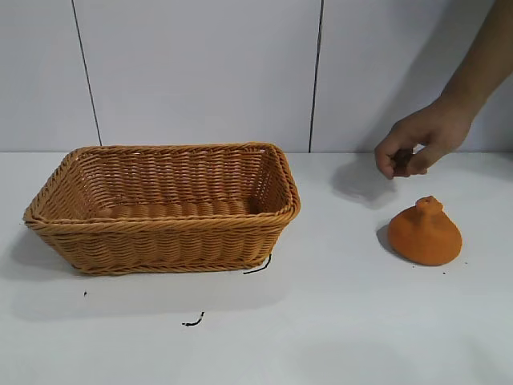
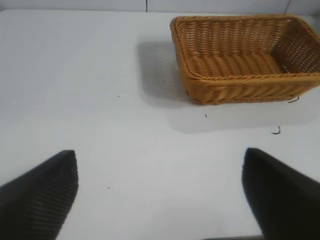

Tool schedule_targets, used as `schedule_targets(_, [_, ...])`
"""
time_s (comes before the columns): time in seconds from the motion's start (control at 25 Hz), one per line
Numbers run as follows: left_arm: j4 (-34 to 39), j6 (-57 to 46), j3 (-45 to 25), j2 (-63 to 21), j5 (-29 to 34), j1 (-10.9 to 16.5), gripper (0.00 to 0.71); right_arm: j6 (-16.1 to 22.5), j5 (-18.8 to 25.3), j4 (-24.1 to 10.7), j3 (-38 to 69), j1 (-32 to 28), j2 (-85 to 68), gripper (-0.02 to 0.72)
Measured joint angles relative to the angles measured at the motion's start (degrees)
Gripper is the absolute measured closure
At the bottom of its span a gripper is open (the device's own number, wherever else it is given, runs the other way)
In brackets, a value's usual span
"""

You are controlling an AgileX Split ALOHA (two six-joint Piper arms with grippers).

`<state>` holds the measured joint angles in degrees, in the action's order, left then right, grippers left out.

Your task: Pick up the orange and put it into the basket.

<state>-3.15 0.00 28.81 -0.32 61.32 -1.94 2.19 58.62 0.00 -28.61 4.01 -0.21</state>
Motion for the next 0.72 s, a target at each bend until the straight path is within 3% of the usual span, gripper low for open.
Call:
schedule_targets(0.36, [0.0,0.0,0.0,0.0,-0.05,0.0,0.071,0.05,-0.13,-0.5,-1.73,0.0,2.35,0.008])
schedule_targets(0.72, [0.0,0.0,0.0,0.0,-0.05,0.0,0.071,0.76,0.22,-1.27,-16.61,0.0,36.07,0.008])
